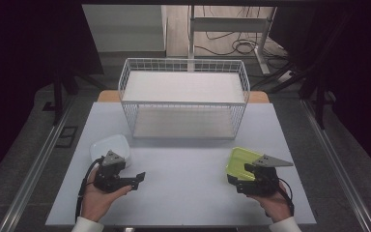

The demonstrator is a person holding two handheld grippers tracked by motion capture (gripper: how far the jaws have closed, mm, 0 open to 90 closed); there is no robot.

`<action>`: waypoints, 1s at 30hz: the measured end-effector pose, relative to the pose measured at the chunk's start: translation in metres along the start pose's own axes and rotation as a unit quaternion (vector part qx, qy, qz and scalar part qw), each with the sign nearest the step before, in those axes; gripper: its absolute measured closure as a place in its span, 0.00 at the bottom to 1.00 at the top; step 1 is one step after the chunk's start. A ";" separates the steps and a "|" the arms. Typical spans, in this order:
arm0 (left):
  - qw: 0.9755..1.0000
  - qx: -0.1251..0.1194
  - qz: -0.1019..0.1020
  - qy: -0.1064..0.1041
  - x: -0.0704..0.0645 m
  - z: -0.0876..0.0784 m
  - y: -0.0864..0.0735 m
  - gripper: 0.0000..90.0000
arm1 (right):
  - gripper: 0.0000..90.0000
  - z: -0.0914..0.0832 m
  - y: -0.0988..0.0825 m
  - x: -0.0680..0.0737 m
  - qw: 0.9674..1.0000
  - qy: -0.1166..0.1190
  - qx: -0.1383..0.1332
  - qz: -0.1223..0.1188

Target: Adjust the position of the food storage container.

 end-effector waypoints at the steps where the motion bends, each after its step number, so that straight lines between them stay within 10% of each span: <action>1: 1.000 0.000 0.000 0.000 0.000 0.000 0.001 0.20 | 0.22 -0.001 -0.001 -0.001 1.000 -0.001 0.001 0.000; 30: 0.999 0.032 -0.008 -0.027 -0.008 -0.002 -0.003 0.22 | 0.29 -0.012 0.004 -0.011 0.999 -0.006 0.037 0.009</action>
Point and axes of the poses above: each handheld gripper's, and its own axes: z roughly forward along the jaws, y roughly out of its top, x roughly to its left, the point moved 9 cm from there along z, roughly forward along the jaws, and after that the axes turned 7 degrees about -x, right-handed, at the moved point
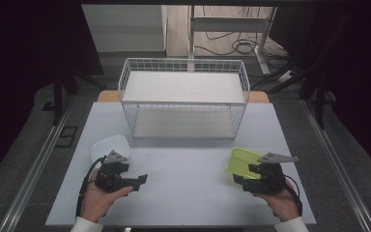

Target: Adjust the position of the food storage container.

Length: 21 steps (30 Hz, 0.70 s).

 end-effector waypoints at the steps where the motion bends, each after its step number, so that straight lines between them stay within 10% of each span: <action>1: 1.000 0.005 0.000 0.002 0.000 0.001 -0.002 0.22 | 0.30 -0.001 0.000 -0.002 1.000 -0.002 0.000 0.003; 21: 1.000 0.030 0.002 -0.005 -0.002 0.007 -0.010 0.22 | 0.44 -0.011 0.021 -0.045 0.999 -0.039 0.009 0.027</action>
Point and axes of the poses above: each handheld gripper's, and its own axes: z roughly forward along the jaws, y roughly out of its top, x roughly to its left, the point moved 9 cm from there along z, roughly forward along the jaws, and after that the axes turned 7 degrees about -x, right-handed, at the moved point
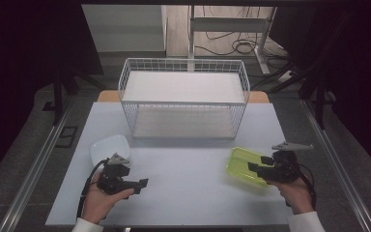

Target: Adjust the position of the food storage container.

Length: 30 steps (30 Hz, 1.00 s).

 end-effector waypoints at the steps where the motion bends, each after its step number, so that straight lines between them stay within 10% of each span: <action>1: 1.000 0.001 0.002 -0.001 -0.001 0.000 0.000 0.22 | 0.45 0.003 0.004 -0.001 1.000 0.000 0.002 -0.001; 18: 1.000 0.011 0.012 -0.012 -0.007 0.007 -0.002 0.22 | 0.98 0.059 0.044 -0.029 0.995 0.002 0.094 -0.025; 30: 1.000 0.009 0.019 -0.011 -0.006 0.007 0.000 0.22 | 0.99 0.101 0.037 -0.040 0.987 0.001 0.141 -0.083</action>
Point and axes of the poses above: each handheld gripper's, and its own axes: z roughly forward along the jaws, y roughly out of its top, x roughly to its left, the point moved 9 cm from there along z, roughly forward along the jaws, and after that the axes turned 7 degrees about -x, right-handed, at the moved point
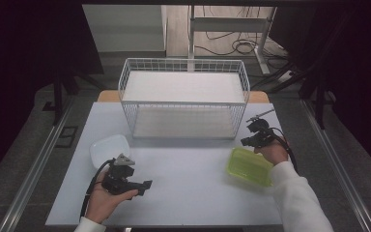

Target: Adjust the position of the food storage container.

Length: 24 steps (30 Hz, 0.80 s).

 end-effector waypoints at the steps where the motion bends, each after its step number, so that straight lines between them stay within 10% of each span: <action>1: 1.000 0.000 -0.001 0.001 0.001 0.001 0.000 0.22 | 0.99 0.002 0.000 0.000 1.000 0.000 0.002 -0.007; 24: 1.000 0.008 0.008 0.003 -0.003 0.006 -0.003 0.22 | 0.99 0.006 -0.011 0.037 0.997 0.014 0.025 -0.069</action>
Point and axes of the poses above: each handheld gripper's, and its own axes: z roughly forward along the jaws, y roughly out of its top, x roughly to its left, the point moved 9 cm from there along z, roughly forward along the jaws, and after that the axes turned 7 degrees about -x, right-handed, at the moved point
